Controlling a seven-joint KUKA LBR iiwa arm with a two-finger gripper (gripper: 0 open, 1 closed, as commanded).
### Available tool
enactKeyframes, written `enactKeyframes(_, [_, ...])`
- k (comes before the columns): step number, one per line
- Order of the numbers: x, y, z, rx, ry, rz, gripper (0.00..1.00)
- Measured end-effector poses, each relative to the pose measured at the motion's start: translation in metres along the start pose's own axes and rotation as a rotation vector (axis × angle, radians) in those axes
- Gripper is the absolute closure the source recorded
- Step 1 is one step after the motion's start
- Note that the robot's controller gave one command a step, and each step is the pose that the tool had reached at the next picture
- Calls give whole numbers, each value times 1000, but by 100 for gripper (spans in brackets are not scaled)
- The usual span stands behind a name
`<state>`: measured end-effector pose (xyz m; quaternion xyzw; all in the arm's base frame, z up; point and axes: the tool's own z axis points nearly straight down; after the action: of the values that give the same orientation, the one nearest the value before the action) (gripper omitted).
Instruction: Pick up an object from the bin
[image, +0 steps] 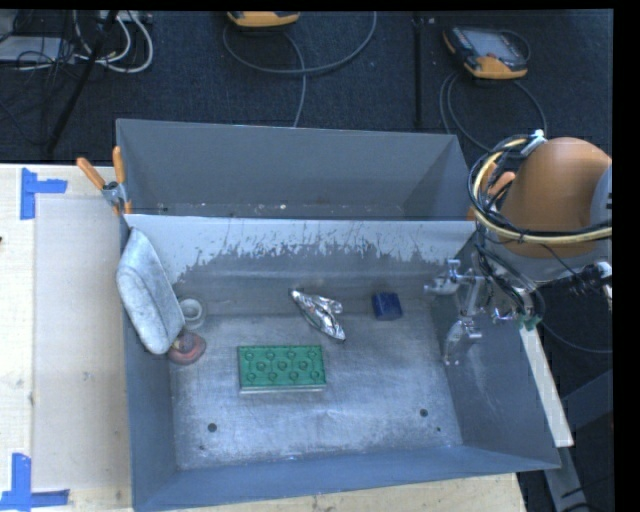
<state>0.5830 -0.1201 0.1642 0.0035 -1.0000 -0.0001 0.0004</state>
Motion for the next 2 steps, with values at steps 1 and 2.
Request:
enactKeyframes(1, [-23, 70, 57, -4, 3, -86, 0])
enactKeyframes(2, [-32, 131, 66, -4, -1, -66, 0])
